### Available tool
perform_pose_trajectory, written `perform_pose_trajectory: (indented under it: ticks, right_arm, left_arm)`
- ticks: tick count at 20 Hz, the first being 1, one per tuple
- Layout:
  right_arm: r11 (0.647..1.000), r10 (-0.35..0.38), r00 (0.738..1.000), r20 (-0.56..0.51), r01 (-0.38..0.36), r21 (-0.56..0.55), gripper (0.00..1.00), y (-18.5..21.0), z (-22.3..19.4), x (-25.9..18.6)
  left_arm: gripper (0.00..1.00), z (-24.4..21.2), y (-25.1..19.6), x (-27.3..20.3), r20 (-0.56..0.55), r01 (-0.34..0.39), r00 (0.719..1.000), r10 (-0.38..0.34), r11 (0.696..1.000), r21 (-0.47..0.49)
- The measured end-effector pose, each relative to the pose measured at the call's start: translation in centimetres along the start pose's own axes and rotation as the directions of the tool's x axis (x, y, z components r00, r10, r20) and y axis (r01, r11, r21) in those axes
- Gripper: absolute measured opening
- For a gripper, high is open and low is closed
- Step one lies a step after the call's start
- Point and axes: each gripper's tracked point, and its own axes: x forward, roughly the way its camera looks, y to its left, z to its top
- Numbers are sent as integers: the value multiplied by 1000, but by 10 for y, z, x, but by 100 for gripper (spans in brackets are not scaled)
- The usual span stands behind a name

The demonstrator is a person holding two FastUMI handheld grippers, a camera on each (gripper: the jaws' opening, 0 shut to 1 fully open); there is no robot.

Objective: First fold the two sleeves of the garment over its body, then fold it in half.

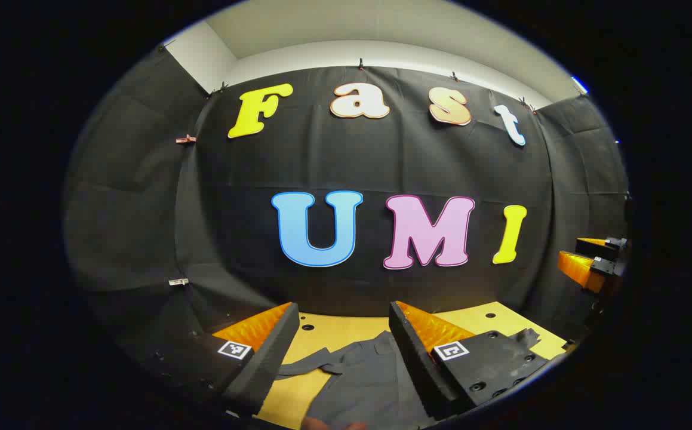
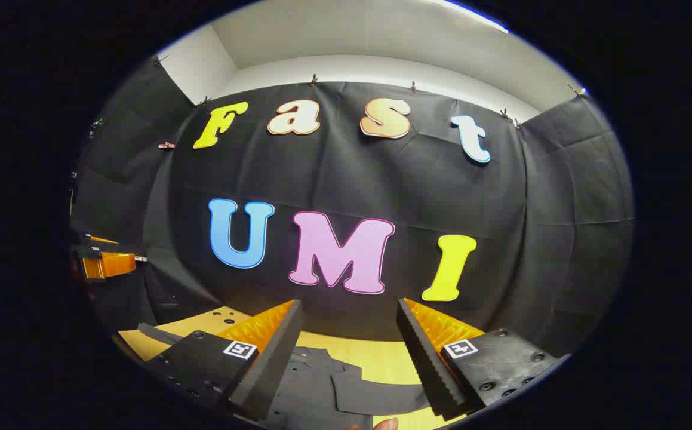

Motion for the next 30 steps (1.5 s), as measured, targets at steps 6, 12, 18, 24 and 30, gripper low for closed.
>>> perform_pose_trajectory:
  ticks: [6,12,18,24,30]
  right_arm:
    - [1000,7,1000,-6,-7,-18,97,8,-1,1]
    - [1000,-7,1000,-9,6,-30,97,2,-1,12]
    - [1000,-13,999,-30,13,-20,97,-19,-14,43]
    - [996,-89,993,-81,87,-26,98,-76,-47,75]
    - [981,-191,963,-191,184,-52,97,-158,-104,94]
  left_arm:
    - [95,0,2,4,0,8,1000,-8,1000,7]
    - [95,0,0,20,0,14,1000,-14,1000,-12]
    - [95,0,-17,48,6,15,1000,-15,999,-50]
    - [95,11,-45,75,63,43,997,-39,998,-51]
    - [95,8,-80,98,86,85,993,-78,993,-79]
